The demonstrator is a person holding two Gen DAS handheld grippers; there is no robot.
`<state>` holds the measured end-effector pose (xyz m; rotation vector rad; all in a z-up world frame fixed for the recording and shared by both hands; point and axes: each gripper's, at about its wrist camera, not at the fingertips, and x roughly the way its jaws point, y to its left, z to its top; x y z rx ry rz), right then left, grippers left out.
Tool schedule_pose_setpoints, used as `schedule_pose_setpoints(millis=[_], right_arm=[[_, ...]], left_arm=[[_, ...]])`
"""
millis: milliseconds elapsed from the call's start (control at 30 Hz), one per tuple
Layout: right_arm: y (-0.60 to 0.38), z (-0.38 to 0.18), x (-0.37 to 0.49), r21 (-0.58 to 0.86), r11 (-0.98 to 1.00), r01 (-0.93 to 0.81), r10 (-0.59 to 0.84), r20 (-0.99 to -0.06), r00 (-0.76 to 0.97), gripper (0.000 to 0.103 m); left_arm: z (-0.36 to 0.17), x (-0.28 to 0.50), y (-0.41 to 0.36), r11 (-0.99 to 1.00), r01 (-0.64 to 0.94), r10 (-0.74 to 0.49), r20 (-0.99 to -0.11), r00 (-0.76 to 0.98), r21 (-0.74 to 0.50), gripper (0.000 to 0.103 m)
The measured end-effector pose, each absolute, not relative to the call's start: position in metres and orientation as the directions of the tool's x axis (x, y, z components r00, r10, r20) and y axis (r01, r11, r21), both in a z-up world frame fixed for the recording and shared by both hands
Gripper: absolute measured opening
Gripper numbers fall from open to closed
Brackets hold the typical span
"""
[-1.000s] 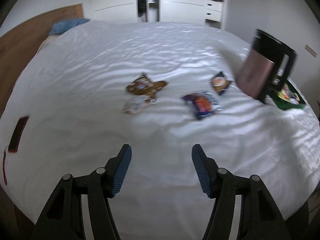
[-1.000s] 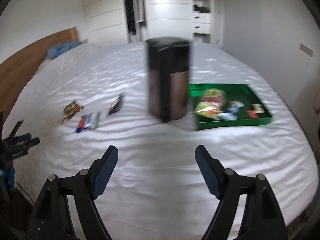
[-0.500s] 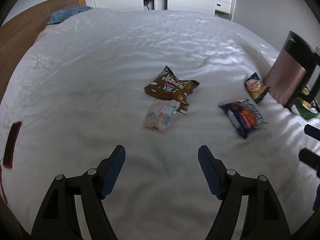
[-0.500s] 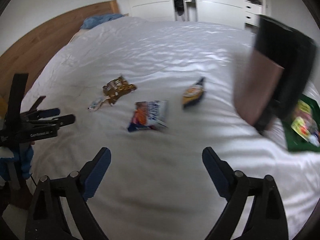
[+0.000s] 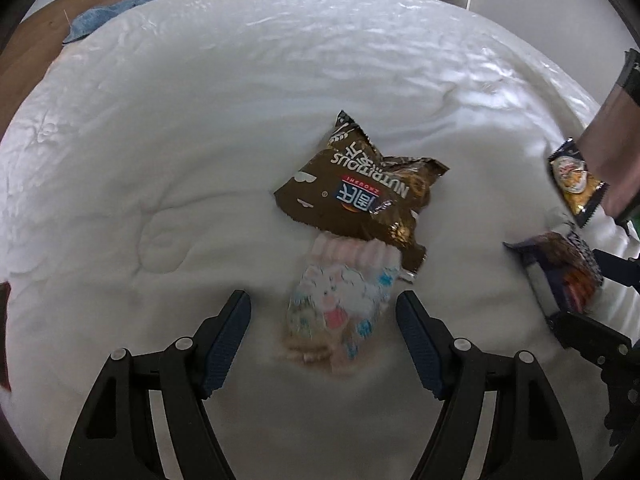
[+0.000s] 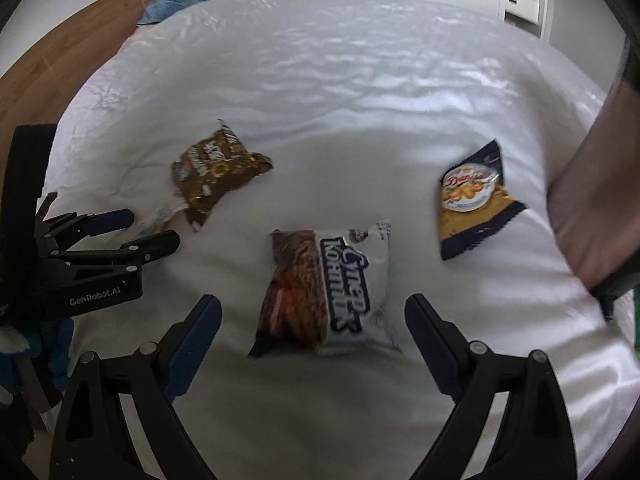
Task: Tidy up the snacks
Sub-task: 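Grasp the pink-white marshmallow bag with the left tool while the right tool grasps the white cookie pack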
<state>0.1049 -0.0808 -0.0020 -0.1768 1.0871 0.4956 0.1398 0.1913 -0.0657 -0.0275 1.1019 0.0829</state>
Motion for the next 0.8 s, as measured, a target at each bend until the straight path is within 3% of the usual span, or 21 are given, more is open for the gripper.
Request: schedule_pose_setpoints(millis=[200,300,467,633,800], right_arm=[[-0.076,-0.018,0.12,0.109,0.881,-0.46,0.289,-0.894,0.342,0.103],[-0.075,-0.023,0.123,0.104,0.878,-0.468,0.28,-0.903,0.326,0.103],[-0.07,-0.025,0.123,0.052,0.868,-0.494,0.243,-0.912,0.33,0.103],[-0.073,-0.022,0.124,0.061,0.865,-0.498,0.251,-0.912,0.325,0.103],[-0.079,-0.018,0.12,0.084,0.861,-0.502,0.273,-0.908,0.317,0.103]], left_arm=[[-0.073,0.149,0.193,0.997,-0.083,0.039,-0.898,0.437,0.003,0.066],[-0.074,0.153,0.19,0.997,-0.074,0.046,-0.902,0.43,0.016,0.06],[-0.074,0.152,0.189,0.998,-0.065,0.042,-0.904,0.426,0.015,0.04],[-0.069,0.15,0.19,0.997,-0.072,0.032,-0.905,0.423,0.001,0.03],[-0.064,0.144,0.187,0.998,-0.065,0.038,-0.905,0.424,0.011,0.028]])
